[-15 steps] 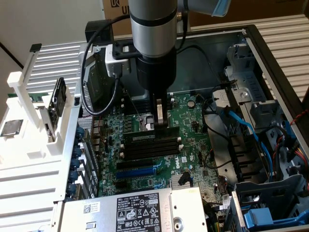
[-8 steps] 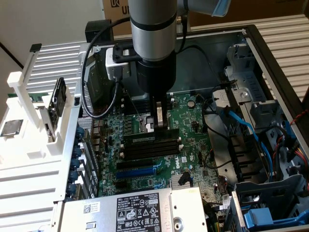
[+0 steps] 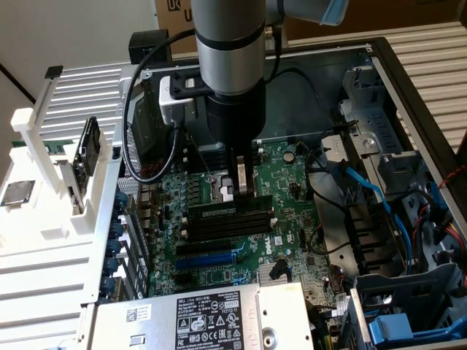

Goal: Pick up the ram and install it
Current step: 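Insert the ram into the slot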

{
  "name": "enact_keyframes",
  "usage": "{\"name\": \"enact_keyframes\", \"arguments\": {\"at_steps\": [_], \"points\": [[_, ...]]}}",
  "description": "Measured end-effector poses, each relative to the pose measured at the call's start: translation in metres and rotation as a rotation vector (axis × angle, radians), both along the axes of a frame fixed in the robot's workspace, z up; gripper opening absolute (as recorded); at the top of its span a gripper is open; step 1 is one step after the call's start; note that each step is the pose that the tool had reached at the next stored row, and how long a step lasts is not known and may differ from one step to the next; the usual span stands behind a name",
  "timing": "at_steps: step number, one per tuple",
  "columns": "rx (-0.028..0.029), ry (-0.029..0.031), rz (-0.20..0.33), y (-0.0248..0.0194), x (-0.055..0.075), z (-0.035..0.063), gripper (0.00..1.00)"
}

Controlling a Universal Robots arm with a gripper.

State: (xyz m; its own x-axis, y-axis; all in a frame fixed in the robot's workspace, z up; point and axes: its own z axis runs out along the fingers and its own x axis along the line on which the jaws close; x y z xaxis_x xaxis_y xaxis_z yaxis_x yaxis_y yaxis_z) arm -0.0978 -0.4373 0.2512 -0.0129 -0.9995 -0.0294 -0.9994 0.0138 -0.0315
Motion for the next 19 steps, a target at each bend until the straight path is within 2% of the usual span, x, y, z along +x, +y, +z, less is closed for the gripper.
{"name": "enact_keyframes", "arguments": {"at_steps": [2,6,19], "points": [[0.0001,-0.0015,0.0,-0.0004,-0.001,-0.0001,0.12],[0.0001,-0.0084,0.0,-0.0016,-0.0042,-0.0007,0.12],[0.0,-0.0111,-0.001,-0.0022,-0.0069,-0.0065,0.12]]}}
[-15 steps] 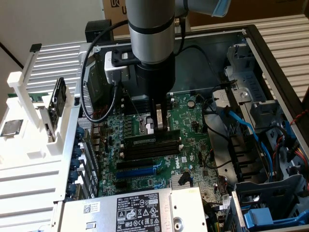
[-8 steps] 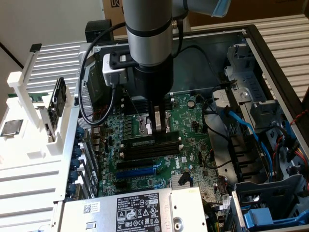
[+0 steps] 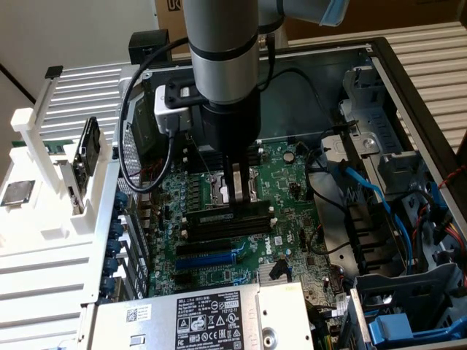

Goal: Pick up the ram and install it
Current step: 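Insert the ram into the slot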

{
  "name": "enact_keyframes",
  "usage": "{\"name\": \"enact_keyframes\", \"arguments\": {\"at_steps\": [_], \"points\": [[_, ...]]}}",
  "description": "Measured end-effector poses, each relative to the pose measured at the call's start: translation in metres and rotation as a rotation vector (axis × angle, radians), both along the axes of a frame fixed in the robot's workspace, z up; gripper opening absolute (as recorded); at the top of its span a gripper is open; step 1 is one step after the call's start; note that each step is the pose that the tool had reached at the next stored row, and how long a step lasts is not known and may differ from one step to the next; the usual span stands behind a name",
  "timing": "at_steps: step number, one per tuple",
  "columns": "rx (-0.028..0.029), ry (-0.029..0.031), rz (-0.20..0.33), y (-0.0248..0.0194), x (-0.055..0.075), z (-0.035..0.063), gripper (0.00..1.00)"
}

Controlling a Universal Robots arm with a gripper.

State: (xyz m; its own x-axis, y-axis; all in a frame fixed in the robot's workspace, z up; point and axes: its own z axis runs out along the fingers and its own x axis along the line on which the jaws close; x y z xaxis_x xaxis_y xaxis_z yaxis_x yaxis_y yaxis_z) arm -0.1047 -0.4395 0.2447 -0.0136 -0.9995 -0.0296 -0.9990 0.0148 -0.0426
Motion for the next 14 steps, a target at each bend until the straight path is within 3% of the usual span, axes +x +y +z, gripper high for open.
{"name": "enact_keyframes", "arguments": {"at_steps": [2,4,6,14], "points": [[0.0,0.0,0.0,0.0,0.0,-0.0008,0.12],[0.0002,0.0088,0.0,0.0001,0.0009,-0.001,0.12],[0.0001,0.0136,0.0,0.0,0.0019,-0.0011,0.12],[-0.0002,0.0159,0.005,0.0004,0.0026,-0.0014,0.12]]}}
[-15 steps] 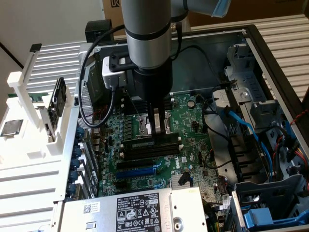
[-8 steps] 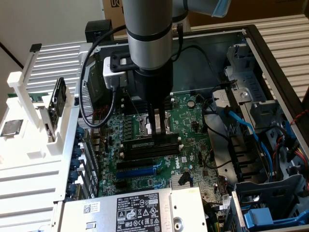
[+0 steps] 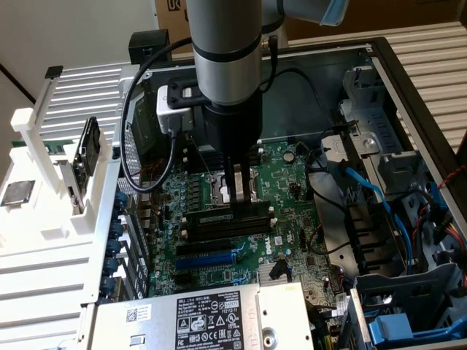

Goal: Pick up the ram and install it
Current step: 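Insert the ram into the slot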

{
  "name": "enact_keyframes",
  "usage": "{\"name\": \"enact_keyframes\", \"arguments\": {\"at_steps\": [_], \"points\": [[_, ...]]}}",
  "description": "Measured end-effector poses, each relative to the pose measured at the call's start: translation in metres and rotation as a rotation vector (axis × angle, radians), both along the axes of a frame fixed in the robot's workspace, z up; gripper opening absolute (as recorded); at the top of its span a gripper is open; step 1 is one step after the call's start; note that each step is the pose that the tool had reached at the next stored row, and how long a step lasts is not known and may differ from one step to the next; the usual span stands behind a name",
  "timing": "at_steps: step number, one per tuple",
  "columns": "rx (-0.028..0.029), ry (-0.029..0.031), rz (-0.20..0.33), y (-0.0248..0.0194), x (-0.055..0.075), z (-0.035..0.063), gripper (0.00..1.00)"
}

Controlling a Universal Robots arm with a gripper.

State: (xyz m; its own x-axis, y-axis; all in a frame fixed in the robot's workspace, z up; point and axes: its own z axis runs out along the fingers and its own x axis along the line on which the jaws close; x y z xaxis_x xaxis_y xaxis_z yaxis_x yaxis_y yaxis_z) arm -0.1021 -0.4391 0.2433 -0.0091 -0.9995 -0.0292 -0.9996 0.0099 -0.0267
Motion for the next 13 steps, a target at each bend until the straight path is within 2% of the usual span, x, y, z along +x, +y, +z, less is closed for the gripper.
{"name": "enact_keyframes", "arguments": {"at_steps": [5,13], "points": [[-0.0002,-0.0001,0.003,0.0001,0.0001,-0.0012,0.12],[-0.0043,-0.0002,0.003,0.0024,0.0,-0.0047,0.12]]}}
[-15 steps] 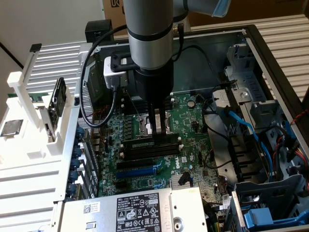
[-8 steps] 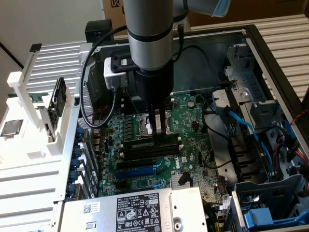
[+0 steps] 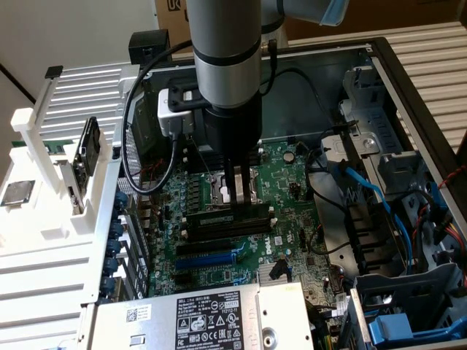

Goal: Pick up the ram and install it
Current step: 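Insert the ram into the slot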

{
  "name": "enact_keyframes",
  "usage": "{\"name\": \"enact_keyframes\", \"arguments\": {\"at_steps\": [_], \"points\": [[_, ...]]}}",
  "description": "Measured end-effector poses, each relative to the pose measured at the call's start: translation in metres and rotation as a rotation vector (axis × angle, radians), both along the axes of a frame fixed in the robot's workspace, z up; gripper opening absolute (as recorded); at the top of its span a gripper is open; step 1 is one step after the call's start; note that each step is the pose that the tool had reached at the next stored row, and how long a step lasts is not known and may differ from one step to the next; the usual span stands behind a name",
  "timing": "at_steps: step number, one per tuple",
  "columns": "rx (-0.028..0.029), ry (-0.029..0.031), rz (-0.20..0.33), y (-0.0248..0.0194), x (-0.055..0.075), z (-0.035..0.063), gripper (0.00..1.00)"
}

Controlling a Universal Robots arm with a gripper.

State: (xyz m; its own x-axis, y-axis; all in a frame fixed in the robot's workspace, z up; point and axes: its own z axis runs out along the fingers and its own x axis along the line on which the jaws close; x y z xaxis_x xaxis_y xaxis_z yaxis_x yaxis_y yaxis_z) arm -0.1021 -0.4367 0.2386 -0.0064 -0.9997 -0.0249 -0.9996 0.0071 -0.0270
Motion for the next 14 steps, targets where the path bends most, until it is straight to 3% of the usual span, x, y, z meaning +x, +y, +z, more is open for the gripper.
{"name": "enact_keyframes", "arguments": {"at_steps": [14], "points": [[-0.0009,-0.0032,0.0,0.0,-0.0009,-0.004,0.12]]}}
